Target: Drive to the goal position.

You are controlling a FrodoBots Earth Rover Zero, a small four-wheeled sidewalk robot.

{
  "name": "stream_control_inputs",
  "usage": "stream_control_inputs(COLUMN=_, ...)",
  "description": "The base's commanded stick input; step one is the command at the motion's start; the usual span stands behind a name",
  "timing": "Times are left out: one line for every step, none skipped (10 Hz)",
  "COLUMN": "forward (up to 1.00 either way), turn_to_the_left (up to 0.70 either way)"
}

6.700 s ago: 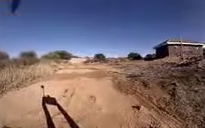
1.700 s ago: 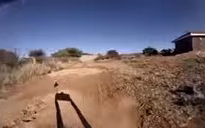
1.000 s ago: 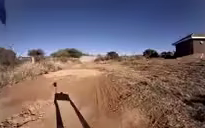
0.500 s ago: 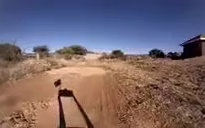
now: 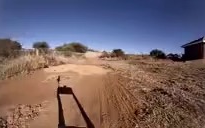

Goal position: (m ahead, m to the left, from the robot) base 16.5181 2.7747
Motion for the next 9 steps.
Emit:
stream_control_inputs(forward=0.5, turn_to_the_left=0.0)
stream_control_inputs(forward=0.5, turn_to_the_left=0.0)
stream_control_inputs(forward=0.5, turn_to_the_left=0.0)
stream_control_inputs(forward=0.5, turn_to_the_left=0.0)
stream_control_inputs(forward=0.5, turn_to_the_left=0.0)
stream_control_inputs(forward=0.5, turn_to_the_left=0.0)
stream_control_inputs(forward=0.5, turn_to_the_left=0.0)
stream_control_inputs(forward=0.5, turn_to_the_left=0.0)
stream_control_inputs(forward=0.5, turn_to_the_left=0.0)
